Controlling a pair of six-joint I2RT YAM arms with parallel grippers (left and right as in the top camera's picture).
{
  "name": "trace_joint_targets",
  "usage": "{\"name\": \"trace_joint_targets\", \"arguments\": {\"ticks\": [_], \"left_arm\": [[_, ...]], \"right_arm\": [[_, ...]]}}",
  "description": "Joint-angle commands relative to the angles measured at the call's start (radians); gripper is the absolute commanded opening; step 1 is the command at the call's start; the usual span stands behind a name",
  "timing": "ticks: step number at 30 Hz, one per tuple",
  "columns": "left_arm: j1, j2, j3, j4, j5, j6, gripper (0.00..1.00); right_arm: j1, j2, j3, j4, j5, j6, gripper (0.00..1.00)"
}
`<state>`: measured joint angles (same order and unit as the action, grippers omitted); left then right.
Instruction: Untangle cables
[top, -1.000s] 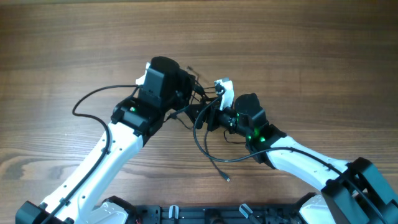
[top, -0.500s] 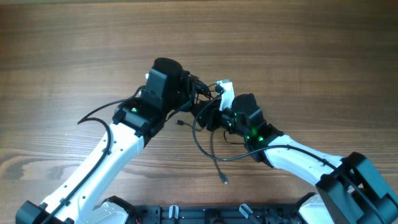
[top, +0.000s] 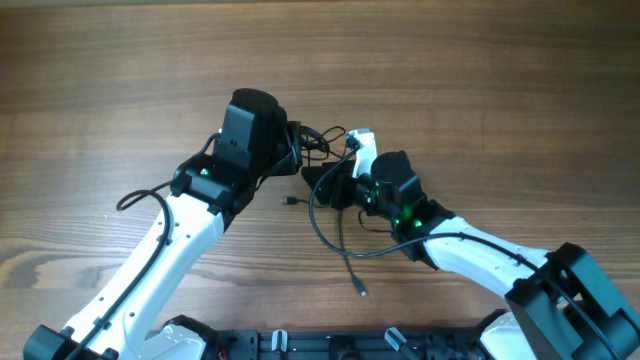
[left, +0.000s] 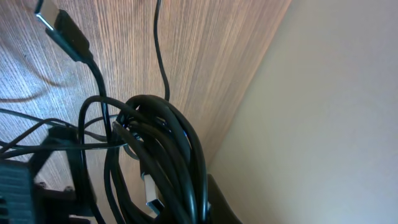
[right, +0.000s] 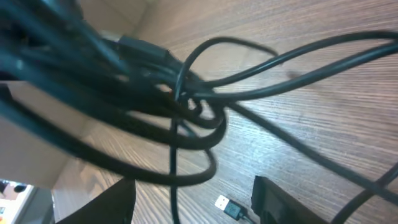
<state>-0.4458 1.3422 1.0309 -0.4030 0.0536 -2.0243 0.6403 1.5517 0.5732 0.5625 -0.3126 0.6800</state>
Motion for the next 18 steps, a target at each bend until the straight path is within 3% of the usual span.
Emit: {"name": "trace_joint_targets", "arguments": {"ticks": [1,5,6,7,9,14,18], "left_arm": [[0.003,-0.018,0.02,0.029,0.013,-0.157,0.04],[0.003,-0.018,0.02,0.05,0.043,-0.157,0.04],[0.003,-0.018,0.02,0.05,0.043,-0.157,0.04],[0.003,-0.018,0.02,0.05,0.043,-0.157,0.04],[0.003,-0.018,0.02,0.046,0.039,-0.157,0.04],[0.066,-0.018,0.02,-0.067,-0.026,-0.156,0.04],[0.174,-0.018,0.02,-0.111,-0.029,-0.075,0.04]], "right_arm": [[0.053,0.018,0.006,0.005,0.065,0.0,0.6],[0.101,0.047,0.006,0.005,0.225,0.005,0.68],[0.102,0.056,0.006,0.011,0.249,0.005,0.63],[0.102,0.059,0.006,0.016,0.257,0.004,0.49],[0.102,0.061,0.006,0.024,0.257,0.003,0.06],[0.102,-0.006,0.006,-0.047,0.184,-0.011,0.04],[0.103,-0.16,0.006,-0.247,-0.044,-0.171,0.05]]}}
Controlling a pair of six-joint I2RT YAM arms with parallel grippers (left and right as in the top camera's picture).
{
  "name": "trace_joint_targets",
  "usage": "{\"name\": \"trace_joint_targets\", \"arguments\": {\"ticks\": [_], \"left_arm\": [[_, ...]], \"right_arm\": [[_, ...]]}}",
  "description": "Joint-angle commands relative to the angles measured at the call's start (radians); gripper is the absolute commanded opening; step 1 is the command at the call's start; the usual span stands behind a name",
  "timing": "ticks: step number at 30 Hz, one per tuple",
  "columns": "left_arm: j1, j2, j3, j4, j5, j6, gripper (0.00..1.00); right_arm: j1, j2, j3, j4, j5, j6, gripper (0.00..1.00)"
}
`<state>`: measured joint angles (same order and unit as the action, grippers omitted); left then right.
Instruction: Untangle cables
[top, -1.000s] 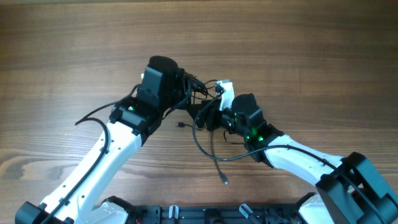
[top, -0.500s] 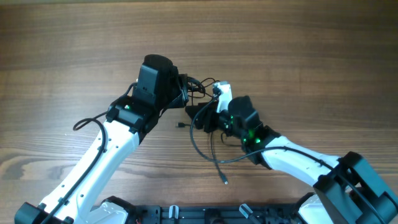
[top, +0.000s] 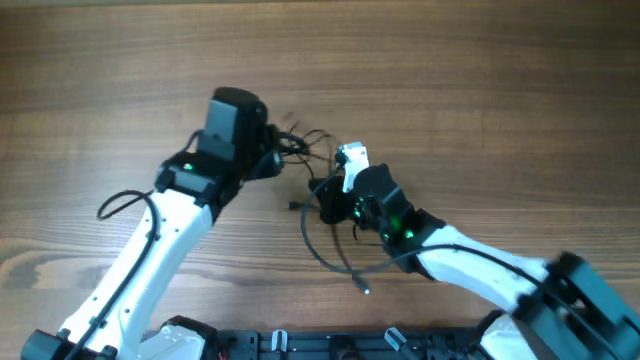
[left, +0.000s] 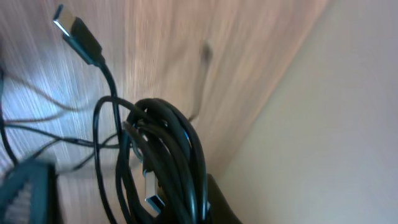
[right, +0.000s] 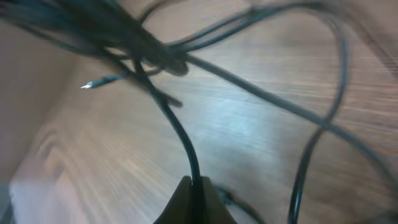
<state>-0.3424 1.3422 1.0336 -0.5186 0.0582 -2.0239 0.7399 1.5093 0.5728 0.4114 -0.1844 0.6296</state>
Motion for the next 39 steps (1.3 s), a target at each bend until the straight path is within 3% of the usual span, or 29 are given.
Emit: {"name": "trace_joint_targets", "arguments": {"ticks": [1,4,8,12,18,19,21,23,24,28,33,35,39], "left_arm": [[0.09,-0.018,0.018,0.014,-0.034,-0.074,0.04],[0.122,-0.018,0.018,0.066,-0.034,-0.073,0.04],[0.125,-0.018,0.018,0.152,-0.034,-0.021,0.04],[0.15,-0.018,0.018,0.26,-0.109,0.146,0.04],[0.246,-0.017,0.018,0.264,-0.098,0.208,0.04],[0.256,-0.017,0.018,0.265,-0.071,0.23,0.04],[0.262,-0.017,0.018,0.265,0.031,0.33,0.04],[0.261,-0.017,0.018,0.265,0.132,0.517,0.04],[0.261,-0.016,0.018,0.264,0.174,0.622,0.04],[0.261,-0.006,0.018,0.218,0.382,1.157,0.04],[0.261,0.003,0.018,0.088,0.649,1.628,0.04],[0.259,0.003,0.018,0.015,0.767,1.824,0.04],[0.25,0.008,0.018,-0.117,0.964,2.125,0.04]], "right_arm": [[0.003,-0.141,0.007,-0.173,-0.205,-0.149,0.05],[0.003,-0.158,0.007,-0.334,-0.214,-0.176,0.04],[0.003,-0.158,0.007,-0.351,-0.204,-0.139,0.05],[0.003,-0.158,0.007,-0.421,-0.248,-0.076,0.05],[0.002,-0.158,0.007,-0.46,-0.251,-0.021,0.04],[0.002,-0.158,0.007,-0.458,-0.24,-0.015,0.06],[0.002,-0.158,0.007,-0.457,-0.177,0.041,0.31],[0.002,-0.158,0.007,-0.455,-0.09,0.097,0.95],[0.002,-0.158,0.007,-0.454,-0.054,0.118,1.0],[-0.027,-0.158,0.007,-0.456,-0.018,0.156,1.0],[-0.161,-0.176,0.007,-0.454,-0.029,0.146,1.0],[-0.243,-0.193,0.007,-0.431,-0.161,0.02,1.0],[-0.36,-0.202,0.007,-0.355,-0.638,-0.367,1.0]]}}
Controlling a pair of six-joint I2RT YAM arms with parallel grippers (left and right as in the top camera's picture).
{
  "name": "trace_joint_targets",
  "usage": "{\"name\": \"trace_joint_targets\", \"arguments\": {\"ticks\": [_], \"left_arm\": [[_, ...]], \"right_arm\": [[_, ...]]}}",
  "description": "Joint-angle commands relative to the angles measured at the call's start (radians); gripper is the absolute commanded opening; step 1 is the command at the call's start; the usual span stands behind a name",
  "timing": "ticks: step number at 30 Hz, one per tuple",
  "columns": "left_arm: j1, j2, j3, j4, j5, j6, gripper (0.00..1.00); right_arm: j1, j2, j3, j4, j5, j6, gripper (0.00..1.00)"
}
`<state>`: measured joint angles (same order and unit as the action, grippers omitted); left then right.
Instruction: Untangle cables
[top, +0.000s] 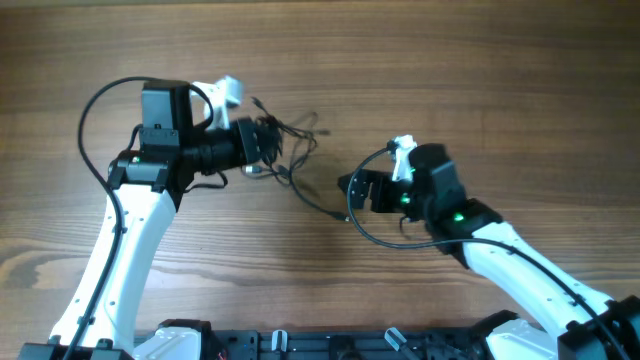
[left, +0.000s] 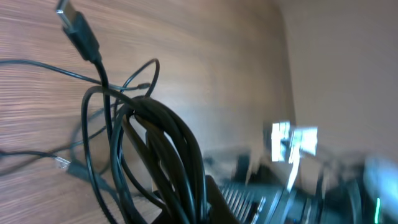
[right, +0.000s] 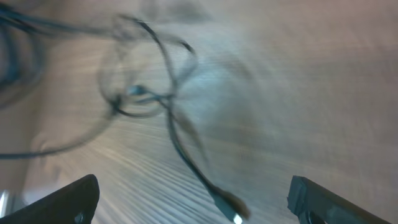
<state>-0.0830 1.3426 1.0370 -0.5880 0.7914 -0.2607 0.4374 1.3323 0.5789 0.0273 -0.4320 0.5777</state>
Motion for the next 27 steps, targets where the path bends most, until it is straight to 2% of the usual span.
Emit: {"name": "trace_joint_targets", "arguments": {"ticks": [1,4,11,14,16,17,20,21,22,23,24,25,26,27], "left_arm": [[-0.023,0.016,0.014,-0.087,0.274,0.44,0.04],[-0.095,0.044,0.014,-0.132,0.305,0.519,0.04],[-0.265,0.061,0.014,-0.13,0.304,0.52,0.04],[-0.308,0.061,0.014,-0.126,0.306,0.52,0.04],[-0.319,0.061,0.014,-0.128,0.35,0.547,0.04],[-0.319,0.061,0.014,-0.127,0.382,0.55,0.04],[-0.319,0.061,0.014,-0.128,0.409,0.549,0.04],[-0.319,0.061,0.014,-0.128,0.408,0.549,0.04],[-0.318,0.061,0.014,-0.128,0.4,0.547,0.04],[-0.309,0.061,0.014,-0.129,0.356,0.54,0.14],[-0.303,0.061,0.014,-0.129,0.329,0.529,0.36],[-0.291,0.061,0.014,-0.127,0.275,0.49,0.52],[-0.282,0.061,0.014,-0.126,0.235,0.46,0.72],[-0.272,0.061,0.014,-0.122,0.194,0.423,0.97]], "right_arm": [[-0.082,-0.025,0.001,0.039,-0.471,-0.377,1.0],[-0.107,-0.025,0.001,0.122,-0.563,-0.425,1.0],[-0.107,-0.025,0.001,0.259,-0.563,-0.457,0.99],[-0.107,-0.022,0.001,0.252,-0.563,-0.54,0.85],[-0.107,-0.015,0.001,0.253,-0.563,-0.553,0.81],[-0.107,-0.014,0.001,0.253,-0.563,-0.553,0.75],[-0.107,-0.014,0.001,0.265,-0.563,-0.552,0.2],[-0.107,-0.014,0.001,0.266,-0.563,-0.551,0.07],[-0.107,-0.014,0.001,0.262,-0.559,-0.544,0.04],[-0.108,-0.014,0.001,0.248,-0.522,-0.479,0.04],[-0.111,-0.014,0.001,0.237,-0.484,-0.416,0.04],[-0.117,-0.014,0.001,0.211,-0.412,-0.302,0.04],[-0.122,-0.014,0.001,0.187,-0.357,-0.227,0.04],[-0.127,-0.014,0.001,0.159,-0.303,-0.151,0.04]]}}
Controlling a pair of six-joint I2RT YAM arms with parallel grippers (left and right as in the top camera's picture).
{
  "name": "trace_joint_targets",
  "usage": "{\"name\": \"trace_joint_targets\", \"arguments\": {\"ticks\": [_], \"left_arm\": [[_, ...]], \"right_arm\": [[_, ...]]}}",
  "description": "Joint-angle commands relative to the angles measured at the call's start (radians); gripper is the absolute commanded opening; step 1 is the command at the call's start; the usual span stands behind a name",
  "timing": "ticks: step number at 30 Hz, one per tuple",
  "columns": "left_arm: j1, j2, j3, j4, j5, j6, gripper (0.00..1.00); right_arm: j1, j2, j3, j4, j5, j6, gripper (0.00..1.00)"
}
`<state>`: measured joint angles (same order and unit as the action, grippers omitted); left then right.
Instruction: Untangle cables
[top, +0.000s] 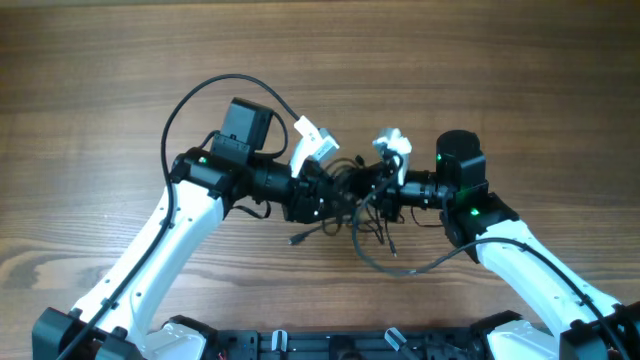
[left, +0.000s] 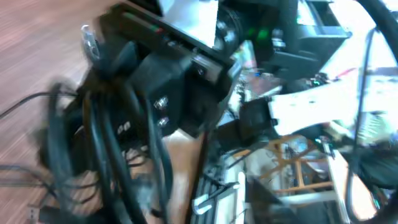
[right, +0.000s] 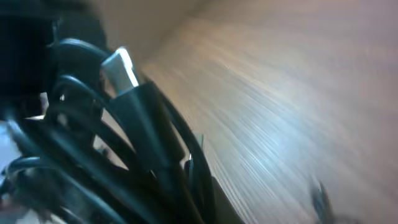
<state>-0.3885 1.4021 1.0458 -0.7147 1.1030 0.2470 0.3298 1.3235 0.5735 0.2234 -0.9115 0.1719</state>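
A knot of black cables (top: 350, 192) hangs between my two grippers near the table's middle. My left gripper (top: 328, 197) comes in from the left and is shut on the knot. My right gripper (top: 373, 192) faces it from the right and looks shut on the same knot. A loose cable loop (top: 398, 268) trails toward the front, and a plug end (top: 296, 239) sticks out at the lower left. The blurred left wrist view has black strands (left: 102, 134) in front of the right arm's head (left: 168, 74). Close in the right wrist view are a silver-tipped USB plug (right: 121, 65) and thick strands (right: 143, 162).
The wooden table (top: 500, 80) stretches all round the arms. A black rail (top: 330, 342) runs along the front edge. The left arm's own supply cable (top: 215, 95) arches above its wrist.
My left gripper, then far left with the bundle, now sits at the middle. The right gripper, then open and apart, is now against the bundle and looks shut on it.
Both grippers were first close together at the tangle, the left shut on the bundle. Then the right was shut on one strand. Later the arms stood wide apart, the right open, a strand stretched between them. Now they meet again at the bundle.
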Motion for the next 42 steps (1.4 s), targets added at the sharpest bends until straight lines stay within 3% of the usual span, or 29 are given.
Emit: {"name": "trace_joint_targets", "arguments": {"ticks": [1,7,13,18,21,24,27,30,31,33,35,38,42], "left_arm": [[0.048,0.002,0.005,0.017,-0.183,-0.16,1.0],[0.056,0.002,0.005,0.124,-0.521,-0.671,1.0],[-0.044,0.003,0.005,0.198,-0.578,-0.736,1.0],[-0.129,0.035,0.005,0.219,-0.759,-1.126,1.0],[-0.172,0.082,0.005,0.262,-0.761,-1.307,1.0],[-0.207,0.134,0.005,0.355,-0.767,-1.325,0.98],[-0.217,0.177,0.005,0.386,-0.85,-1.321,0.76],[-0.216,0.198,0.005,0.386,-0.895,-1.212,0.6],[-0.216,0.197,0.005,0.385,-0.895,-1.184,0.53],[-0.217,0.197,0.005,0.385,-0.883,-1.117,0.25],[-0.215,0.197,0.005,0.372,-0.884,-1.109,0.04],[-0.211,0.197,0.005,0.37,-0.884,-1.061,0.04],[-0.209,0.197,0.005,0.368,-0.884,-1.021,0.04]], "right_arm": [[-0.028,-0.005,0.006,-0.078,0.246,0.372,0.04],[-0.035,-0.005,0.006,-0.121,0.269,0.76,0.04],[-0.035,-0.005,0.006,-0.138,0.239,0.8,0.04],[-0.035,-0.005,0.006,-0.14,0.239,0.8,0.04],[-0.035,-0.005,0.006,-0.149,0.242,0.8,0.04],[-0.035,-0.005,0.006,-0.166,0.242,0.8,0.04],[-0.035,-0.005,0.006,-0.17,0.242,0.795,0.04],[-0.036,-0.005,0.006,-0.172,0.242,0.746,0.04],[-0.036,-0.005,0.006,-0.173,0.246,0.741,0.05],[-0.036,-0.005,0.006,-0.173,0.258,0.745,0.07],[-0.036,-0.005,0.006,-0.178,0.266,0.744,0.09],[-0.036,-0.005,0.006,-0.196,0.269,0.744,0.12],[-0.036,-0.005,0.006,-0.196,0.27,0.744,0.27]]}}
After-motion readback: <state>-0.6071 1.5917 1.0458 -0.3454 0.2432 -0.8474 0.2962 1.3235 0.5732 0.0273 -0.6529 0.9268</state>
